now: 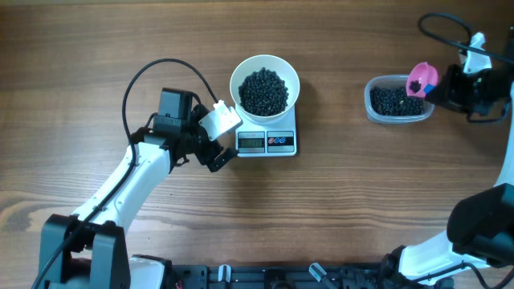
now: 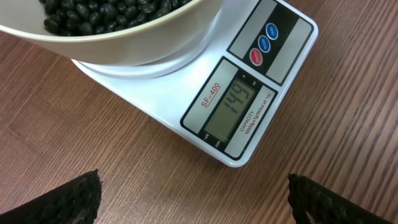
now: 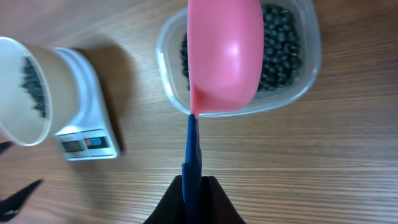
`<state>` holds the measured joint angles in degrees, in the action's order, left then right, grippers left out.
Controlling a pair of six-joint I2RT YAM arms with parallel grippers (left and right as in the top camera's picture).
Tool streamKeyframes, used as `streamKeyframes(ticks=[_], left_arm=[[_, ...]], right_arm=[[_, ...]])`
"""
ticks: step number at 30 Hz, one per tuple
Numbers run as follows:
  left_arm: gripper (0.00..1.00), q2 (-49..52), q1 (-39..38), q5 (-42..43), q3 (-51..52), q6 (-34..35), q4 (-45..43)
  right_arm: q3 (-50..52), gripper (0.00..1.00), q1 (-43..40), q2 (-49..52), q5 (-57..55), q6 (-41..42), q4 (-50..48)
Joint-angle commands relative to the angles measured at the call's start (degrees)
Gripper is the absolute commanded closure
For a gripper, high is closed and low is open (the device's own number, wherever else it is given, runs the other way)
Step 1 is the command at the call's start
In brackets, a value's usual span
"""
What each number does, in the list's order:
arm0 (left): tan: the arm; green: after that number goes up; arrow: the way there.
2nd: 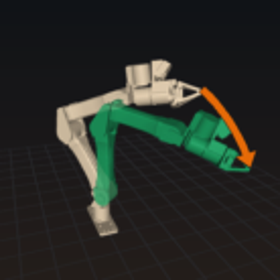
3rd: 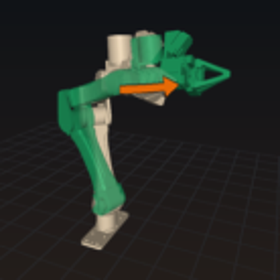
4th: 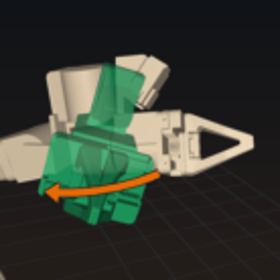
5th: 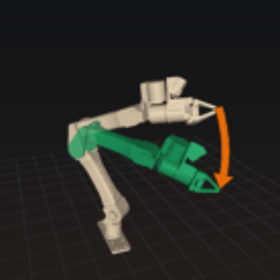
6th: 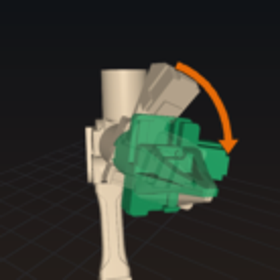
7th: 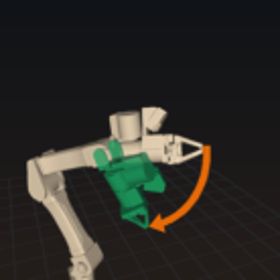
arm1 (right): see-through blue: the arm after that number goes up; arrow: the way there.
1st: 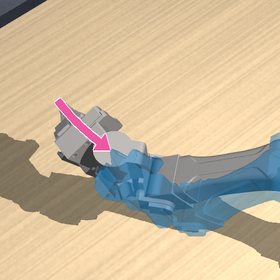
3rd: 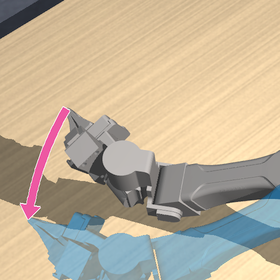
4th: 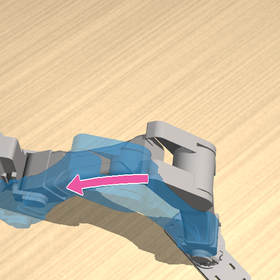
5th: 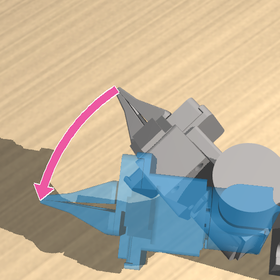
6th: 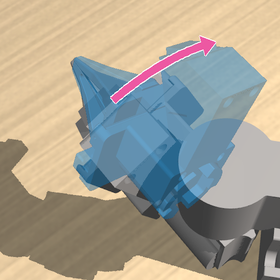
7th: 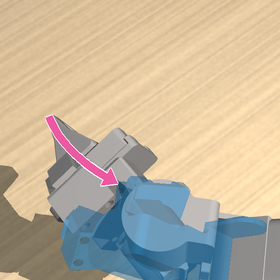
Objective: Scoop item into bowl and weigh 150g on scale
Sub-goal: 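Move the scoop back to the bean tub with right gripper, then lower the pink scoop into the tub and release it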
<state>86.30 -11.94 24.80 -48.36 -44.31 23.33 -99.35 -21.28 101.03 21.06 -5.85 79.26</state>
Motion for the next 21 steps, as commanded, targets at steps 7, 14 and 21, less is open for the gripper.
streamKeyframes(ticks=[7,14,21], left_arm=[[0.0,0.4,0.3,0.7,0.5,-0.5,0.0],[0.0,0.4,0.3,0.7,0.5,-0.5,0.0],[0.0,0.4,0.3,0.7,0.5,-0.5,0.0]], right_arm=[[2.5,0.96,11.6,-1.1,-20.6,4.7,-3.5],[2.5,0.96,12.9,-1.1,-21.2,4.4,-3.6],[2.5,0.96,12.9,-1.1,-21.1,4.3,-3.6]])
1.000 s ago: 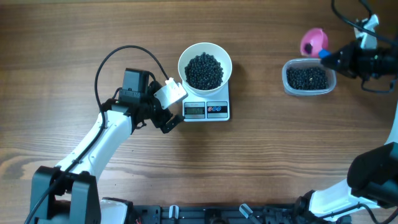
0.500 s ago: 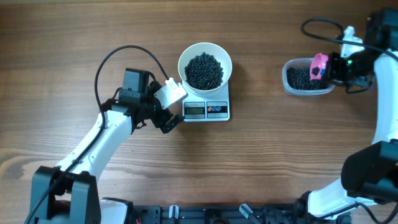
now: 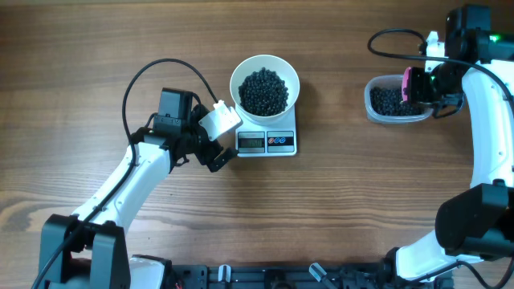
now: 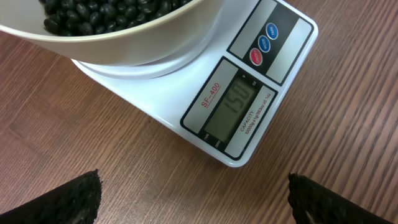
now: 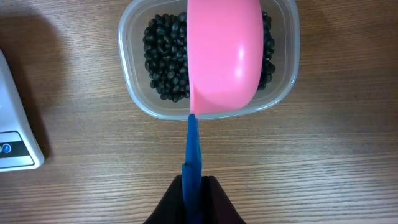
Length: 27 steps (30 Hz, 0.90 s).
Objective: Scoop item into bowl and weigh 150g on scale
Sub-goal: 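Lower the pink scoop into the tub and release it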
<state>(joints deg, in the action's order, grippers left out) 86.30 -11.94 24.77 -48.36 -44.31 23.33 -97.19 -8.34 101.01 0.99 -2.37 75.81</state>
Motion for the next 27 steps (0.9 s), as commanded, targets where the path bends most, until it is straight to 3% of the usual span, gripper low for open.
streamKeyframes(ticks=[1,27], left_arm=[[0.0,0.4,0.3,0.7,0.5,-0.5,0.0],[0.0,0.4,0.3,0.7,0.5,-0.5,0.0]], right_arm=[[0.4,0.96,-0.1,-1.0,-0.9,0.9,-0.1],[0.4,0.96,-0.1,-1.0,5.0,0.4,-0.1]])
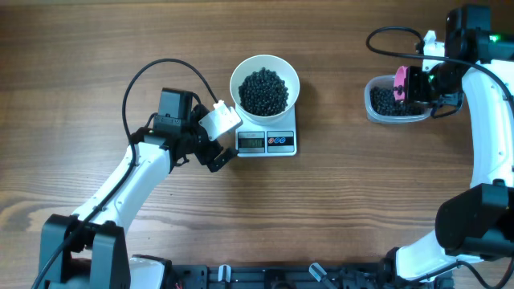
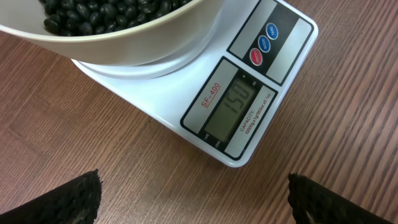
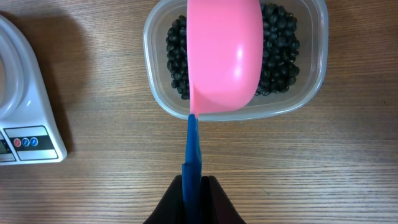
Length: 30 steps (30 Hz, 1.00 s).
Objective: Scoop item into bowl and weigh 150g on scale
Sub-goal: 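Lower the pink scoop into the tub and release it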
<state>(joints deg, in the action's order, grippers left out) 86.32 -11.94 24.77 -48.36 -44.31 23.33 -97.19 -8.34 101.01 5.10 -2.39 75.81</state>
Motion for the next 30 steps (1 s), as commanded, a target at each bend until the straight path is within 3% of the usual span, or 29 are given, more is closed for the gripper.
streamKeyframes(ticks=[1,8,17,27,30], left_arm=[[0.0,0.4,0.3,0.7,0.5,-0.5,0.0],[0.0,0.4,0.3,0.7,0.5,-0.5,0.0],[0.0,0.4,0.3,0.7,0.5,-0.5,0.0],[0.0,0.4,0.3,0.7,0.5,-0.5,0.0],[0.0,0.4,0.3,0.7,0.5,-0.5,0.0]], right_arm=[[0.4,0.96,-0.1,-1.0,0.9,0.4,-0.1],[0.4,0.96,0.3,-1.0,-5.2,1.0,0.3],[0.4,0.96,10.0,-0.5,-23.5,0.9,1.1],[0.4,0.96,10.3,0.6,-24.3,3.6,1.6],[0.4,0.96,9.5,0.6,-16.8,7.0,2.1]])
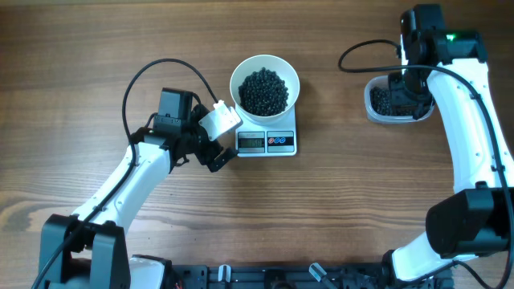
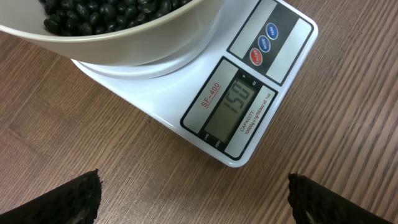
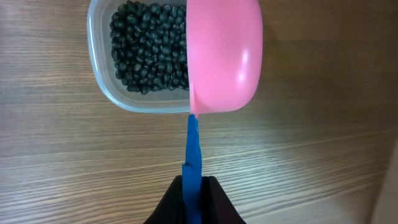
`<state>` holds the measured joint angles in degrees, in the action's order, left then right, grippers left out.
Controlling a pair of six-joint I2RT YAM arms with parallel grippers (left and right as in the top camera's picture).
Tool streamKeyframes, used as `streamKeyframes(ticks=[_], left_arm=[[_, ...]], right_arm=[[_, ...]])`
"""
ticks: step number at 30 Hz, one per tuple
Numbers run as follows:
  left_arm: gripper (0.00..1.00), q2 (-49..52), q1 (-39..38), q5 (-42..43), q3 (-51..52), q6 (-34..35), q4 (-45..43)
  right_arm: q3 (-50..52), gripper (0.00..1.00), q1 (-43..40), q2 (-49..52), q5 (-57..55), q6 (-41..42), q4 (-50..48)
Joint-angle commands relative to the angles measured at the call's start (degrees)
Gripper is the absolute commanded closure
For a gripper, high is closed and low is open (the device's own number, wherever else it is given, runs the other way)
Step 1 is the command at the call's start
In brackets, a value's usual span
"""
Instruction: Scoop item into bowl and weigh 150g on scale
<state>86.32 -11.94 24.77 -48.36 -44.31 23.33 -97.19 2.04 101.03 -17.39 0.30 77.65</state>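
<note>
A white bowl (image 1: 265, 84) of black beans stands on the white scale (image 1: 267, 141). In the left wrist view the scale's display (image 2: 233, 107) reads 150. My left gripper (image 2: 196, 211) hovers open just in front of the scale, and its dark fingertips (image 2: 78, 199) are set wide apart. My right gripper (image 3: 193, 186) is shut on the blue handle (image 3: 193, 146) of a pink scoop (image 3: 224, 56). The scoop hangs over the right edge of the clear container (image 3: 140, 56) of black beans. No beans show on the scoop. In the overhead view my right arm hides the scoop.
The clear container (image 1: 389, 102) sits at the table's far right, partly under my right arm (image 1: 458, 104). A black cable (image 1: 161, 68) loops over the table behind my left arm. Bare wooden tabletop (image 1: 345, 209) lies in front of the scale.
My right arm has swung, so the container now lies left of the scoop in the right wrist view and the scale is out of that view. The left gripper and the 150 reading are unchanged.
At first the scale read 149 and my right gripper held the scoop over the bean container. Then the display read 150 and has stayed there. The scoop stayed above the container in the shut right gripper; now it hangs over the container's right edge.
</note>
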Motion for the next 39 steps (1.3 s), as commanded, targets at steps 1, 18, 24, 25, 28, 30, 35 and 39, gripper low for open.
streamKeyframes(ticks=[1,18,24,25,28,30,35,39], left_arm=[[0.0,0.4,0.3,0.7,0.5,-0.5,0.0],[0.0,0.4,0.3,0.7,0.5,-0.5,0.0],[0.0,0.4,0.3,0.7,0.5,-0.5,0.0],[0.0,0.4,0.3,0.7,0.5,-0.5,0.0],[0.0,0.4,0.3,0.7,0.5,-0.5,0.0],[0.0,0.4,0.3,0.7,0.5,-0.5,0.0],[0.0,0.4,0.3,0.7,0.5,-0.5,0.0],[0.0,0.4,0.3,0.7,0.5,-0.5,0.0]], right_arm=[[0.4,0.96,-1.6,0.5,8.8,5.1,0.1],[12.1,0.96,-20.0,0.7,44.9,19.9,-13.4],[16.2,0.96,-20.0,0.7,45.8,22.8,-16.6],[16.2,0.96,-20.0,0.7,45.6,22.8,-16.8],[16.2,0.92,-20.0,0.7,43.5,24.5,-17.2],[16.2,0.86,-20.0,0.7,42.6,25.3,-17.2],[16.2,0.7,-20.0,0.7,42.4,25.3,-16.5],[16.2,0.47,-20.0,0.7,42.4,25.3,-15.0]])
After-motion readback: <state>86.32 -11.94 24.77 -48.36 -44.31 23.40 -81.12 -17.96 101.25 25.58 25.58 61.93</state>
